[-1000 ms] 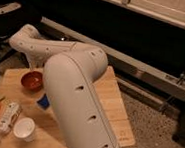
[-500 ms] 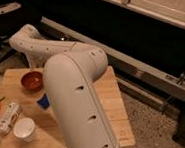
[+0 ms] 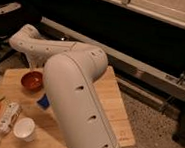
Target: Place the pepper in the ceramic cup
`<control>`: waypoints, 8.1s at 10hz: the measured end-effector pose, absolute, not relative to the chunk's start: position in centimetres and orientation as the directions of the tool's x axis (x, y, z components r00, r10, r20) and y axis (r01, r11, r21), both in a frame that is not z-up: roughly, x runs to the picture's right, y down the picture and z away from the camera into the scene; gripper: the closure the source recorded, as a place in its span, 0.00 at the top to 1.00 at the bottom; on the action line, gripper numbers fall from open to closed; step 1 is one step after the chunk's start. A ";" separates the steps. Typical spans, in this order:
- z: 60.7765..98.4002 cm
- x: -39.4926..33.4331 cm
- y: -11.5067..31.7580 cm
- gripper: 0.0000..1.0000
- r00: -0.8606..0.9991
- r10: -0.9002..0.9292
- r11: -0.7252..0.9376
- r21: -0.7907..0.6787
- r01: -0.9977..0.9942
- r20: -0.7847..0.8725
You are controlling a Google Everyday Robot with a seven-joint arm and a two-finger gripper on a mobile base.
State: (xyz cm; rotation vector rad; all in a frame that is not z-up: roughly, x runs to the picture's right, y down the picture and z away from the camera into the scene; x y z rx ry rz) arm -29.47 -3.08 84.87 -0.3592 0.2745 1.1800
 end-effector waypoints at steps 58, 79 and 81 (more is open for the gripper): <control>72.6 -44.3 4.2 0.00 0.458 0.884 0.344 -0.535 -0.772 -0.093; 65.9 -30.5 12.4 0.00 0.480 0.777 0.607 -0.687 -0.399 0.407; 65.2 -30.6 12.6 0.00 0.484 0.760 0.627 -0.684 -0.372 0.433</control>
